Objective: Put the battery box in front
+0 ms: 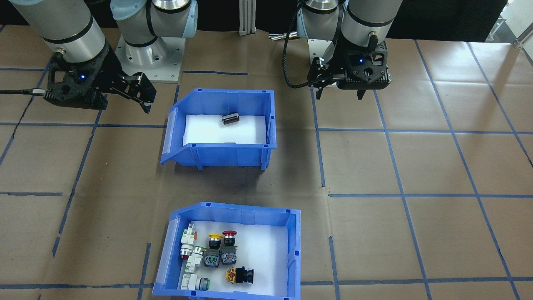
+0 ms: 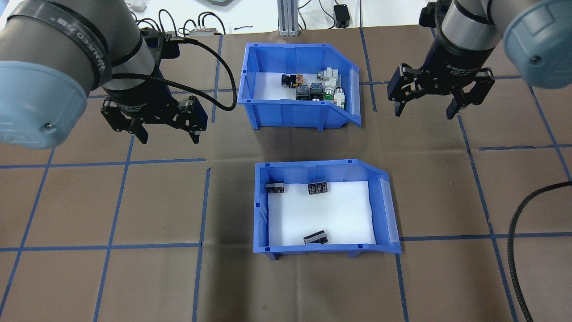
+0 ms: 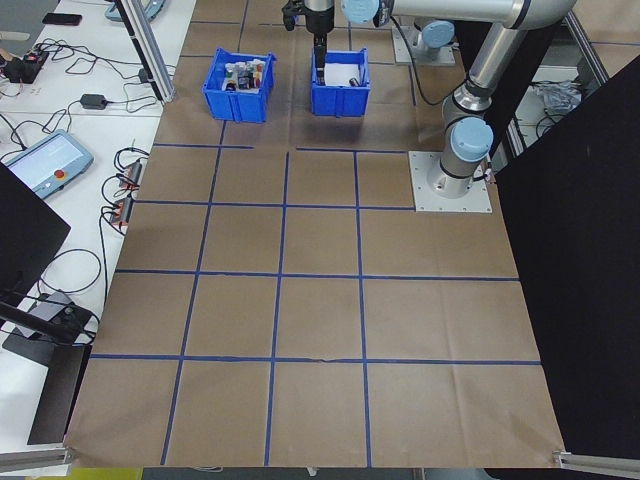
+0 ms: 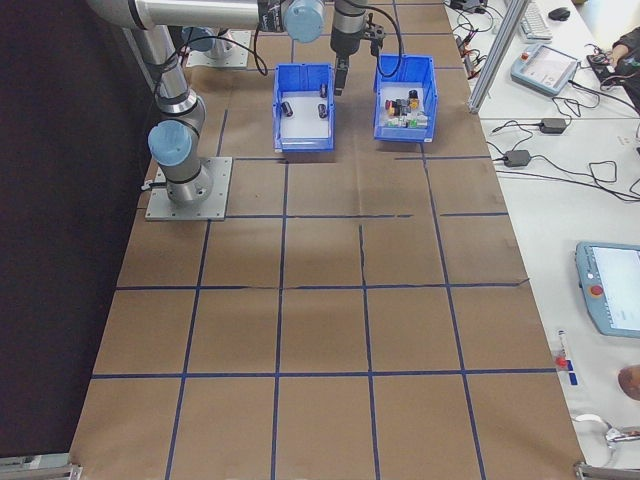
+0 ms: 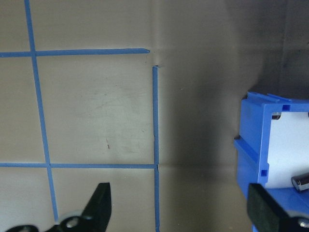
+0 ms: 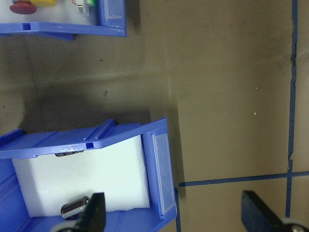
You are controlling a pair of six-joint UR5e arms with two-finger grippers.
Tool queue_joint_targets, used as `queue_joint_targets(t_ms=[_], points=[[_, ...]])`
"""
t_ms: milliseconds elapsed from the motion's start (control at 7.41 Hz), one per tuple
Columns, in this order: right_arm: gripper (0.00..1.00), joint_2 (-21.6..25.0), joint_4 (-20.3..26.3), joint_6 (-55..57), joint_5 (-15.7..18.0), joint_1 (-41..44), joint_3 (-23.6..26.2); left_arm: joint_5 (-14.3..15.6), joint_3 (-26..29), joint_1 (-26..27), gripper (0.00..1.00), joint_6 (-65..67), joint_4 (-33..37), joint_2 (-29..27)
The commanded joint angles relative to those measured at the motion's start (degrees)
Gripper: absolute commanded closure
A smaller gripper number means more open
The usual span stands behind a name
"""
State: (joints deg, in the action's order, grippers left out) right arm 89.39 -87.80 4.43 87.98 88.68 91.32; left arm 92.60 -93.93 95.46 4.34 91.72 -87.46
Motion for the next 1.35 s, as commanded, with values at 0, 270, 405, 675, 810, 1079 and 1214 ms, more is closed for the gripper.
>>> queue_joint_targets(t_ms=[0,270,405,675,810,1079,1214], points=[[0.0,0.0,0.0,0.05,0.0,0.0,0.09,0.21,0.24,-0.01,0.0,-0.21,0.04,0.1],[0.0,0.0,0.09,-0.04,0.0,0.0,0.09,0.04,-0.28,-0.01,0.0,-0.21,0.04,-0.07],[0.0,0.0,0.09,-0.04,0.0,0.0,0.17,0.21,-0.03,-0.01,0.0,-0.21,0.04,0.01],[0.0,-0.09,-0.52,-0.04,-0.17,0.0,0.35,0.13,0.06,-0.01,0.0,-0.12,-0.22,-0.25],[0.0,-0.09,0.08,-0.21,-0.52,0.0,0.26,0.13,-0.28,-0.09,0.0,-0.12,-0.22,-0.25],[0.0,-0.26,-0.61,-0.13,-1.05,0.09,0.26,0.22,-0.73,-0.01,0.0,0.49,-0.31,-0.16],[0.0,-0.61,-0.7,-0.04,-0.71,0.0,0.26,0.22,-1.08,-0.01,0.0,0.76,-0.66,0.53]])
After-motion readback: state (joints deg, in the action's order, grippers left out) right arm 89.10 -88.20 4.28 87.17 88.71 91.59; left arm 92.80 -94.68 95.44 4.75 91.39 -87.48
